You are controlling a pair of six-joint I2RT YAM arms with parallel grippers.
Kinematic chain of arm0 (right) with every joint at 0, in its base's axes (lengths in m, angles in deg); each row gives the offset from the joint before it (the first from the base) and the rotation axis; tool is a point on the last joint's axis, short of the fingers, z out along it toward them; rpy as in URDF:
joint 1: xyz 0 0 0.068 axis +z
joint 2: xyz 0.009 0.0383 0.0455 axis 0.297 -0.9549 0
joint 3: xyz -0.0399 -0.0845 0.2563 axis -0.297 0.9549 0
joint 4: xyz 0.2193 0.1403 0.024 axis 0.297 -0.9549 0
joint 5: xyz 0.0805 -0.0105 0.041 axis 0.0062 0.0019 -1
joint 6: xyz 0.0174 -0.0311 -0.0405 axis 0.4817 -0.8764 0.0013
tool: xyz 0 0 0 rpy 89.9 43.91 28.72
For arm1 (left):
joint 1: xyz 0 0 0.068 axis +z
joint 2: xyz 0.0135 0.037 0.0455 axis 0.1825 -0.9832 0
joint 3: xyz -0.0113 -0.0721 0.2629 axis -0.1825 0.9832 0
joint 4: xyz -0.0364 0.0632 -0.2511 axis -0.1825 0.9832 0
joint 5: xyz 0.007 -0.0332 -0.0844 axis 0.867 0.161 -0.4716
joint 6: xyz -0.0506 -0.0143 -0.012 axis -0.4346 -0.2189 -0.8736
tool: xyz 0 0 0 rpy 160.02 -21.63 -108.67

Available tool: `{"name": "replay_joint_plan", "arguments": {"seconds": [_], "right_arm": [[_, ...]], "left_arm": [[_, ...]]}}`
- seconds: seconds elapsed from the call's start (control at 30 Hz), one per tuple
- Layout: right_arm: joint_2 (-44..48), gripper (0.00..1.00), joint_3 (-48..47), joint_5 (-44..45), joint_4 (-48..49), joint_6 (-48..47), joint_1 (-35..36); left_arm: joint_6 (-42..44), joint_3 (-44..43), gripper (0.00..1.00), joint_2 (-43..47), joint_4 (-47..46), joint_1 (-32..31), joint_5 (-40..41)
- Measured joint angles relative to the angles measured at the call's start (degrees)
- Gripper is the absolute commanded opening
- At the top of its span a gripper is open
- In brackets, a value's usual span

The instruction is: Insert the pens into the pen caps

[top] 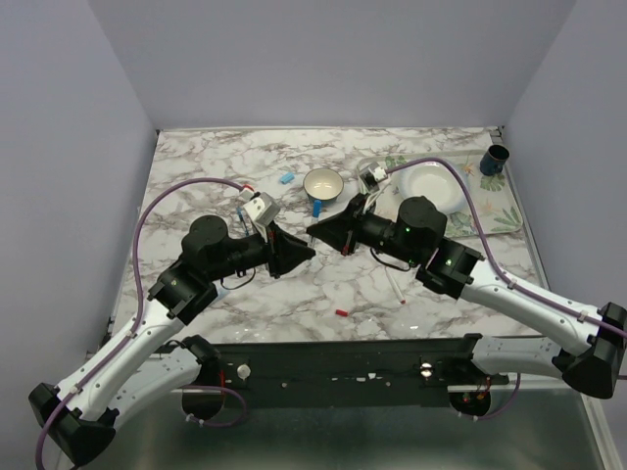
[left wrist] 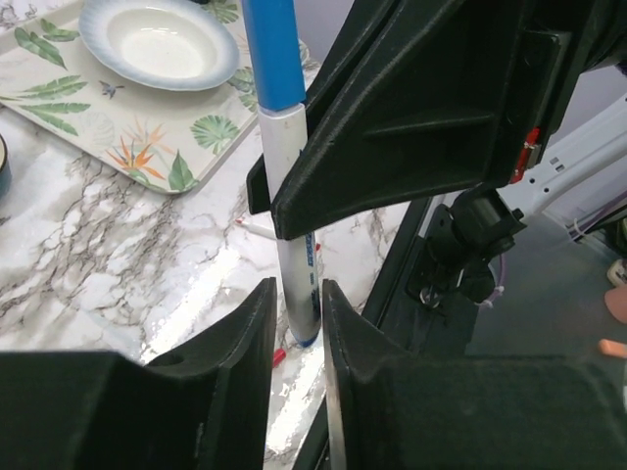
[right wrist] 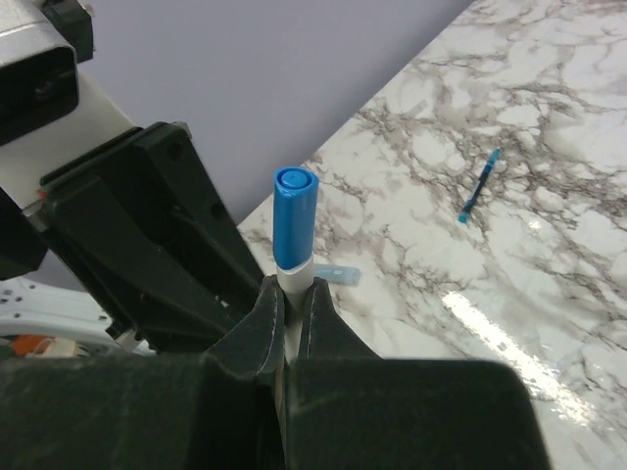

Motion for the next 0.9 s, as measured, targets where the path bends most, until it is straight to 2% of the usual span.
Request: {"name": "replay_joint_plan", "arguments": {"seconds": [0.13, 0.4, 0.5, 0.6, 0.63, 0.67, 0.73, 0.83, 0.87, 0.9], "right_arm": [[0.33, 0.01, 0.66, -2.25, 2.99, 0.52, 0.09], [1.95, 0.01, 2.14, -4.81, 6.34, 0.55, 0.09], [2.05, 0.01, 2.49, -5.55, 7.34, 0.5, 0.09], [2.47, 0.01, 3.19, -6.16, 8.28, 0.42, 0.09], [2.6, 0.01, 3.41, -6.19, 8.52, 0.31, 0.09], [2.8, 0.01, 3.65, -6.38, 8.92, 0.2, 0.09], [3.06, 0.02, 3.78, -6.51, 9.25, -0.11, 0.09], [3.39, 0.29, 3.85, -6.97, 9.27, -0.7, 0.09], [3.39, 0.44, 3.85, -7.15, 9.25, -0.83, 0.09], [3.41, 0.49, 3.85, -7.41, 9.16, -0.85, 0.09]], "left_arm": [[-0.09, -0.02, 0.46, -0.55, -1.01, 0.0, -0.74], [-0.9, -0.02, 0.38, -1.36, -4.02, 0.0, -3.56], [-1.55, -0.02, 0.32, -1.4, -4.85, 0.0, -4.79], [-2.16, -0.02, 0.2, -1.36, -5.33, 0.02, -6.1], [-2.38, -0.02, 0.08, -1.33, -5.64, 0.04, -6.62], [-2.6, -0.02, 0.0, -1.29, -5.88, 0.04, -6.88], [-3.65, 0.22, 0.0, -1.18, -6.71, 0.28, -7.76], [-3.93, 0.7, 0.0, -1.07, -7.76, 0.5, -8.72], [-3.93, 0.83, 0.0, -1.07, -7.98, 0.5, -8.96], [-3.87, 1.03, 0.0, -1.05, -8.15, 0.55, -9.11]]}}
